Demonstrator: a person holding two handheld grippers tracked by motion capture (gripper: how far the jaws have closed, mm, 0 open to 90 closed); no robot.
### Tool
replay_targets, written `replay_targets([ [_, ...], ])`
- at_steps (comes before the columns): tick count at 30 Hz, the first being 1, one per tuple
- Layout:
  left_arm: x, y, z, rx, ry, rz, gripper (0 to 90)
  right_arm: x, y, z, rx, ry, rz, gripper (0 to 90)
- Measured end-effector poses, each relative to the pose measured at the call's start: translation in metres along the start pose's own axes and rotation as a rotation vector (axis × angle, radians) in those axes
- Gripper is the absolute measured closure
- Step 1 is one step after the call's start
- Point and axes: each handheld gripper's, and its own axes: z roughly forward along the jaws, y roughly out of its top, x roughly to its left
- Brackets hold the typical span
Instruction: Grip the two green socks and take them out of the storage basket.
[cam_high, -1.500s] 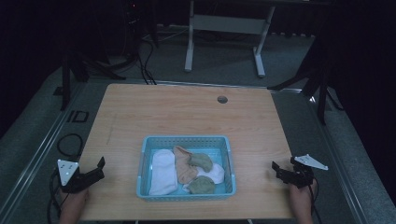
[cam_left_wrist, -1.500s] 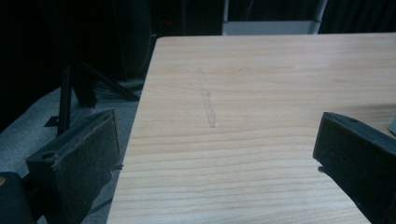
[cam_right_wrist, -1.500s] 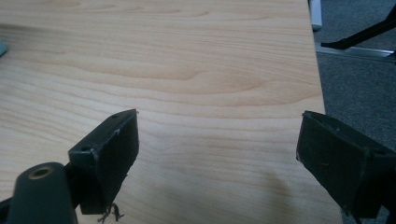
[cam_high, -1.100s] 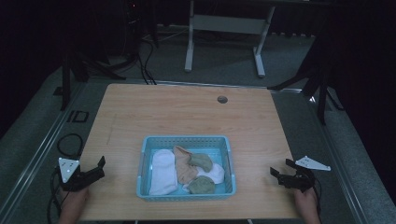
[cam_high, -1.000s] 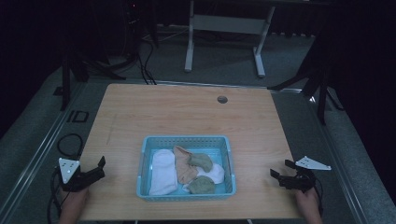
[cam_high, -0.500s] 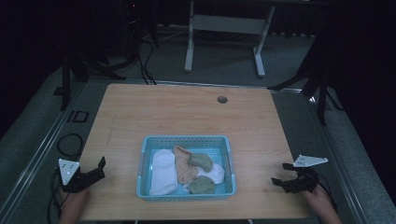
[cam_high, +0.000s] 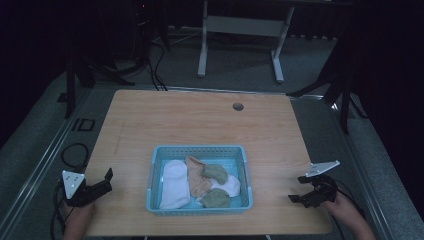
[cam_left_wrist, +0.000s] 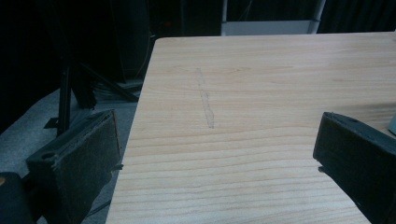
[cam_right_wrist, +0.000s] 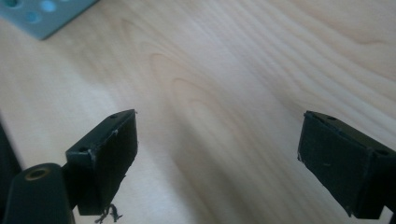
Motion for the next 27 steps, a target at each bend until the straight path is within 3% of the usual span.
replay_targets([
  [5,0.001,0.0,0.0,-0.002,-0.004,-0.009,0.3,0.002,0.007,0.001,0.077,0.016,-0.027,13.2],
  [14,0.001,0.0,0.0,0.002,-0.007,-0.013,0.3,0.007,0.021,0.002,0.131,0.017,-0.06,12.8],
  [17,0.003,0.0,0.0,0.001,-0.009,-0.022,0.3,0.013,0.029,0.005,0.161,0.044,-0.106,12.8],
  [23,0.001,0.0,0.0,0.001,-0.01,-0.008,0.3,0.024,0.042,0.009,0.22,0.052,-0.163,12.5],
  [27,0.001,0.0,0.0,0.0,-0.009,-0.01,0.3,0.03,0.05,0.011,0.22,0.055,-0.19,12.9],
])
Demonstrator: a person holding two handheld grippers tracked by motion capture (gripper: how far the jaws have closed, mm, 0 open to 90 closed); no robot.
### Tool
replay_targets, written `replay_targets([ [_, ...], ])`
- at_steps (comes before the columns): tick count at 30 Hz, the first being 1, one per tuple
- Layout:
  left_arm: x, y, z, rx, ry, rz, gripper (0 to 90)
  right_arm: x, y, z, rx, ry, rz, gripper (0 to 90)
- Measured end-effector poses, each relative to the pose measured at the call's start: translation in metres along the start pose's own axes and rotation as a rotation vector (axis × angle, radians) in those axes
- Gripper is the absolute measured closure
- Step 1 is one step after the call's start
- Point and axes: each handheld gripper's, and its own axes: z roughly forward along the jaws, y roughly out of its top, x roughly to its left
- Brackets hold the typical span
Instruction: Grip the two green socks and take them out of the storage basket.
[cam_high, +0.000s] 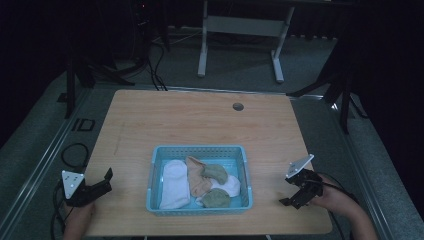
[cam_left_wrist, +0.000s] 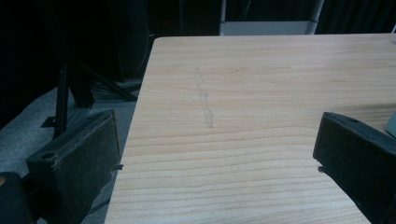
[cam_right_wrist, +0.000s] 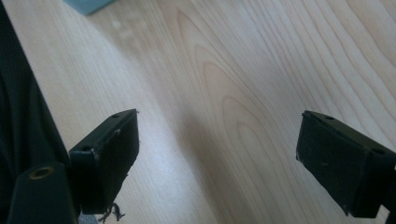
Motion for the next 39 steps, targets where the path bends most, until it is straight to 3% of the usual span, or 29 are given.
replay_targets([
  [14,0.0,0.0,0.0,0.001,0.0,0.005,0.3,0.013,0.03,-0.013,-0.02,0.018,-0.077,13.2],
  [25,-0.001,0.0,0.0,0.002,-0.001,0.013,0.3,0.023,0.06,-0.029,-0.048,0.004,-0.124,13.1],
  [32,-0.001,0.0,0.0,0.002,-0.001,0.014,0.3,0.026,0.075,-0.031,-0.057,0.017,-0.13,12.8],
  [39,-0.001,0.0,0.0,0.004,-0.003,0.022,0.3,0.035,0.094,-0.034,-0.071,0.021,-0.182,13.4],
])
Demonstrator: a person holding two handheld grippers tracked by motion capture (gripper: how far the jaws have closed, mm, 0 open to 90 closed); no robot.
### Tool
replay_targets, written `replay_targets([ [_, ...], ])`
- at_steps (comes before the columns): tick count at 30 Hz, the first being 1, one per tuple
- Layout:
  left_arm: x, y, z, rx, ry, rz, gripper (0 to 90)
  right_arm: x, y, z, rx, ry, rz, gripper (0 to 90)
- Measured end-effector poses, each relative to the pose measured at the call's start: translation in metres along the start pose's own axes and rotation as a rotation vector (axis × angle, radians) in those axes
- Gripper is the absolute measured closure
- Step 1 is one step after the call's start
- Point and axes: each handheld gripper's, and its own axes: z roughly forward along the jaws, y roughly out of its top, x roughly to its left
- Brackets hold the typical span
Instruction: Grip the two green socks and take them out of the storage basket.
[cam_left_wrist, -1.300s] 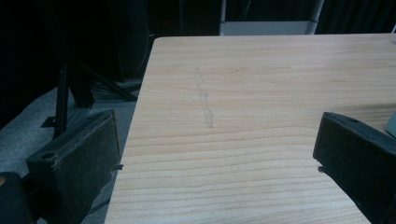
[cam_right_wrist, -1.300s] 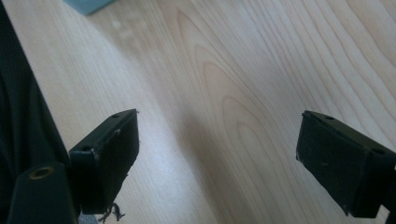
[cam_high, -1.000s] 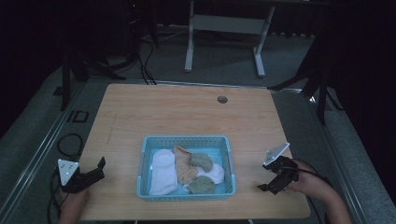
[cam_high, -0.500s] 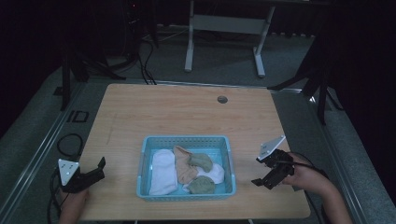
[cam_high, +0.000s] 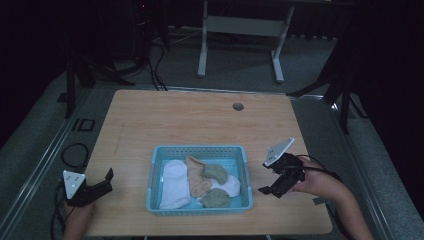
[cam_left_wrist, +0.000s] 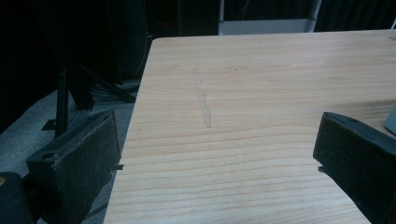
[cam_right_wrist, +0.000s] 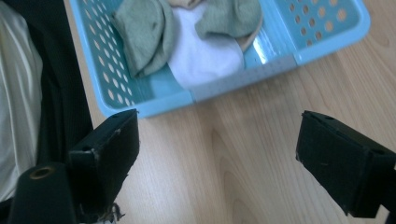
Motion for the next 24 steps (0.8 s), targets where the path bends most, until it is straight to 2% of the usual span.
replay_targets([
  [5,0.0,0.0,0.0,0.0,-0.003,-0.001,0.3,0.003,0.008,0.001,0.012,-0.009,-0.046,14.3],
  [6,0.0,0.0,0.0,0.0,-0.002,-0.001,0.3,0.003,0.012,0.001,-0.002,-0.006,-0.056,14.5],
  [24,0.0,0.0,0.0,0.0,-0.002,0.002,0.3,0.009,0.04,0.02,0.018,0.038,-0.104,14.5],
])
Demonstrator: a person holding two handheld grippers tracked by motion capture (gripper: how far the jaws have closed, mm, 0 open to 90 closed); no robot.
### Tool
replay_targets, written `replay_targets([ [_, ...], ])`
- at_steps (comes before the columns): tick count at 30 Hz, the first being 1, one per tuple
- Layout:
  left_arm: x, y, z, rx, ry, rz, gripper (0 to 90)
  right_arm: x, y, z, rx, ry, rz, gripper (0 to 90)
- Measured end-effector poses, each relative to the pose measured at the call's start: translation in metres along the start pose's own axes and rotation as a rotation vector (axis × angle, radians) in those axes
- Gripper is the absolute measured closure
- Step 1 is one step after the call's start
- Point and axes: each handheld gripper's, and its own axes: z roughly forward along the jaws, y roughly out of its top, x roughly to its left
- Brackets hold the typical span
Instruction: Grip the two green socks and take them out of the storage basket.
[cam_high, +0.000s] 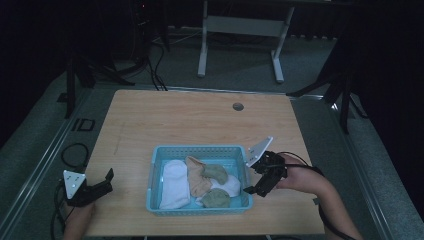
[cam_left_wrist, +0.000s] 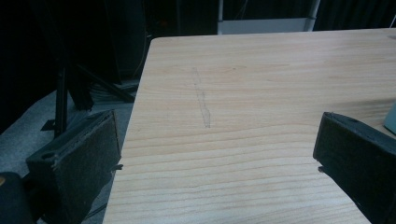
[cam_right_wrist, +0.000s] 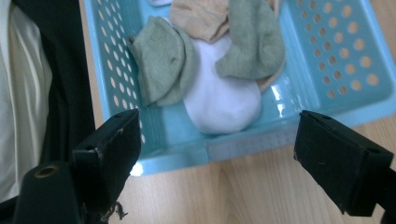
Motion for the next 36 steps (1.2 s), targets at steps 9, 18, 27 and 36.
replay_targets([
  [9,0.0,0.0,0.0,-0.001,-0.002,0.0,0.3,0.0,0.016,0.02,0.04,0.019,-0.015,14.5],
  [18,0.0,0.0,0.0,-0.002,-0.002,0.006,0.3,0.0,0.023,0.043,0.074,0.042,-0.032,20.7],
  [27,0.0,0.0,0.0,-0.001,-0.002,0.006,0.3,0.008,0.032,0.071,0.096,0.09,-0.066,29.1],
  [36,0.0,0.0,-0.001,-0.003,0.001,0.004,0.3,0.013,0.039,0.085,0.106,0.086,-0.118,41.5],
])
